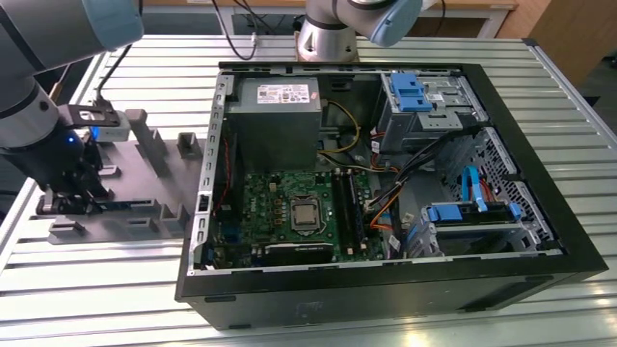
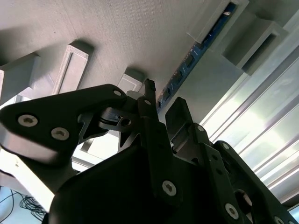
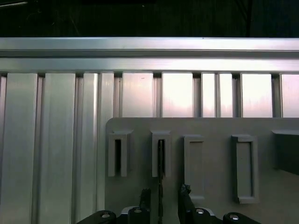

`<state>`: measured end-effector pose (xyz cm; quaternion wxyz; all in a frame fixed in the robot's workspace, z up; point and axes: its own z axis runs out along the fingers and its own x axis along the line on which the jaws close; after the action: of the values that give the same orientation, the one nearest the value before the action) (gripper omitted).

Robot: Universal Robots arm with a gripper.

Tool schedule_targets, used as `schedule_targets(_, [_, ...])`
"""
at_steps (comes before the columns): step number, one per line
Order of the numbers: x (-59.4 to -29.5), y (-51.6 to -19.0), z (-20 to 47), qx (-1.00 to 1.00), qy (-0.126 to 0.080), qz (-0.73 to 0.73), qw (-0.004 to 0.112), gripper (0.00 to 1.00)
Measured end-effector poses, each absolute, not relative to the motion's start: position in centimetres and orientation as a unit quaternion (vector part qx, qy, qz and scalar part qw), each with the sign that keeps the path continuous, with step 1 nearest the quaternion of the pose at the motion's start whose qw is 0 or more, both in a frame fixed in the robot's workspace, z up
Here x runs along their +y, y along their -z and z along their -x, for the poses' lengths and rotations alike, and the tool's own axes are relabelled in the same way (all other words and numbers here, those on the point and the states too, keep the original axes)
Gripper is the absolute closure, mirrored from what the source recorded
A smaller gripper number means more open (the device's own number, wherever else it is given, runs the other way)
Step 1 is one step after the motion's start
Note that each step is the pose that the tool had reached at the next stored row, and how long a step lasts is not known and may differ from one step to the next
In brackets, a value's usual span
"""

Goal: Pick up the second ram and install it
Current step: 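Pick up the second ram and move it above second insertion slot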

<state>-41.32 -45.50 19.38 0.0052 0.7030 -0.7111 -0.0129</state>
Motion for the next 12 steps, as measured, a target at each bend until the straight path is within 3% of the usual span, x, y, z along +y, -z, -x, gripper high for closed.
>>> schedule_targets(5, [-45.50,-19.19,41.31,-0.711,0.013,-0.703,0.006,0.65])
schedule_targets(6, [-45.50,-19.16,41.31,-0.711,0.012,-0.703,0.006,0.72])
schedule_targets(12, [-45.49,-19.00,41.25,-0.711,0.012,-0.703,0.006,0.72])
